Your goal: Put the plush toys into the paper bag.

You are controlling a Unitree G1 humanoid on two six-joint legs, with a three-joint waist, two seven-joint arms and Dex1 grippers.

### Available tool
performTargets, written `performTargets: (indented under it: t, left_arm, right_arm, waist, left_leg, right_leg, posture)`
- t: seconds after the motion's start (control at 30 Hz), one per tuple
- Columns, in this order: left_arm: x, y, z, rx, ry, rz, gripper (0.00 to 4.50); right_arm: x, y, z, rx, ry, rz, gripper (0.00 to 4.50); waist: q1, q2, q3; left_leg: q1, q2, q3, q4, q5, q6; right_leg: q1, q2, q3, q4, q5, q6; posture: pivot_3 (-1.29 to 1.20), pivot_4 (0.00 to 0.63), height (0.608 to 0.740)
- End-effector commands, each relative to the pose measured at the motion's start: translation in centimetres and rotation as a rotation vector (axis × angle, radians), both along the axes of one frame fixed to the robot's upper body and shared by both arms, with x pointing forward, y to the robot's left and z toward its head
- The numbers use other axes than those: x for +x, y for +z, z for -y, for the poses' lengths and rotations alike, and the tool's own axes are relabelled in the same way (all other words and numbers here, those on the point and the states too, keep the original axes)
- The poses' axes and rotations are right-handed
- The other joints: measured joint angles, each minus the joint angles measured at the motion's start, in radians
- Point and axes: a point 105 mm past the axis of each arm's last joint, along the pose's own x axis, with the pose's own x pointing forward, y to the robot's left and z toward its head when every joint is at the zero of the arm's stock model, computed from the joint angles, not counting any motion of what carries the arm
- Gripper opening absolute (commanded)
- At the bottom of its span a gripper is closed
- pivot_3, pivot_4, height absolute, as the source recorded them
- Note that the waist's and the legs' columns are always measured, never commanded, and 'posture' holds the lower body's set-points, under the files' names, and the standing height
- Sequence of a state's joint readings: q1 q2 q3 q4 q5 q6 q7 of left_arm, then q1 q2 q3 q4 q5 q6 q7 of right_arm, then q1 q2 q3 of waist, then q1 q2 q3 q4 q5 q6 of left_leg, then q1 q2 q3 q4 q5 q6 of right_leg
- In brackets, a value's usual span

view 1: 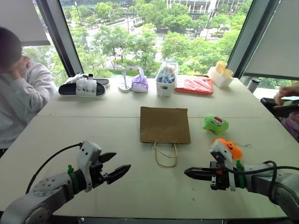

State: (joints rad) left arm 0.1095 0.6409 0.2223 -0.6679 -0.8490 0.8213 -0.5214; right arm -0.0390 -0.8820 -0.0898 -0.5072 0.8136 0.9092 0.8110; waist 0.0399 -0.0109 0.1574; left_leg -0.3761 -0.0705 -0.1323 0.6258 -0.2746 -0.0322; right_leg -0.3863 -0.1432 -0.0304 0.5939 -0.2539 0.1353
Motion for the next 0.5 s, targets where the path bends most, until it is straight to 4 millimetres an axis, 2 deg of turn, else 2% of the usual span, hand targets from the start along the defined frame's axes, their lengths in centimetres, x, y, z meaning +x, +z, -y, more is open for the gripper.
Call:
performTargets:
  t: [0.03, 0.33, 0.43, 0.5]
  left_arm:
    - [0.1, 1.1, -0.3, -0.030, 0.001, 0.035, 4.50]
    - [1.2, 1.0, -1.2, 0.033, 0.012, 0.064, 4.50]
    - [1.7, 1.0, -1.6, 0.136, -0.017, 0.115, 4.50]
    - [2.2, 1.2, -1.1, 0.225, -0.097, 0.179, 4.50]
  right_arm:
    - [-0.1, 1.0, -0.4, 0.016, 0.011, 0.045, 0.03]
    - [-0.2, 1.2, -0.2, 0.022, -0.002, 0.052, 0.03]
    - [-0.4, 1.2, -0.1, 0.027, -0.010, 0.051, 0.03]
    - [-0.5, 1.4, -0.2, 0.041, -0.010, 0.044, 0.03]
  waist:
    - [0.000, 0.000, 0.000]
    - [0.000, 0.000, 0.000]
    - [0.001, 0.000, 0.000]
    - [0.001, 0.000, 0.000]
  left_leg:
    - [0.000, 0.000, 0.000, 0.000, 0.000, 0.000]
    - [0.000, 0.000, 0.000, 0.000, 0.000, 0.000]
    - [0.000, 0.000, 0.001, 0.000, 0.000, 0.000]
    - [0.000, 0.000, 0.002, 0.000, 0.000, 0.000]
  right_leg:
    - [0.000, 0.000, 0.000, 0.000, 0.000, 0.000]
    - [0.000, 0.000, 0.000, 0.000, 0.000, 0.000]
    - [0.000, 0.000, 0.000, 0.000, 0.000, 0.000]
    - [0.000, 0.000, 0.000, 0.000, 0.000, 0.000]
  posture:
    - [0.00, 0.150, 0.740]
    - [0.00, 0.150, 0.740]
    - [0.00, 0.150, 0.740]
    - [0.00, 0.150, 0.740]
